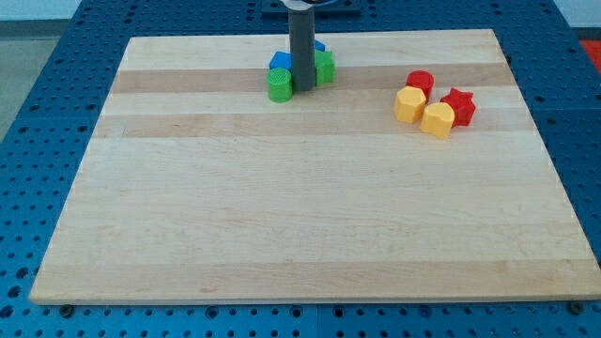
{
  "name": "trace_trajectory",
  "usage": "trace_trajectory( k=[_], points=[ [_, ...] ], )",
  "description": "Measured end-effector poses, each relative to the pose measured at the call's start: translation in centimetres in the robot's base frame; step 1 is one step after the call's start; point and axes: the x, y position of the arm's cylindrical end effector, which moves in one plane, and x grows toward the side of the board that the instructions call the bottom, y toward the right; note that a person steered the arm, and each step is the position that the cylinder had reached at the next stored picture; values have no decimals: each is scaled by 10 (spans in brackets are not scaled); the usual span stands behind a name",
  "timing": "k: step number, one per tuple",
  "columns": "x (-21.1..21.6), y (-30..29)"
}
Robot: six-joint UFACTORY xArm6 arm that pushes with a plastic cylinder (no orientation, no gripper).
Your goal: Move the arm near the bottom left to the yellow hexagon
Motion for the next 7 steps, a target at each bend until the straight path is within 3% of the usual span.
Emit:
trace_trajectory(
  k=[2,3,7],
  points=[
    [41,8],
    [41,33],
    [41,35]
  ],
)
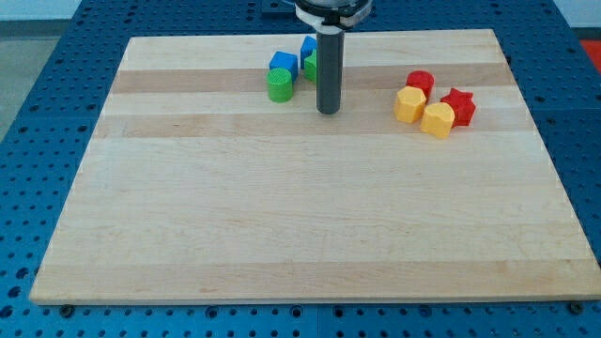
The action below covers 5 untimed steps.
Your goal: Move the arm near the bottom left to the yellow hexagon
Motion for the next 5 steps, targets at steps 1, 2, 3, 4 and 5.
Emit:
trace_trajectory(
  k=[1,2,3,4,5],
  points=[
    [10,14],
    [33,53],
    [42,89],
    [42,93],
    [43,100]
  ],
)
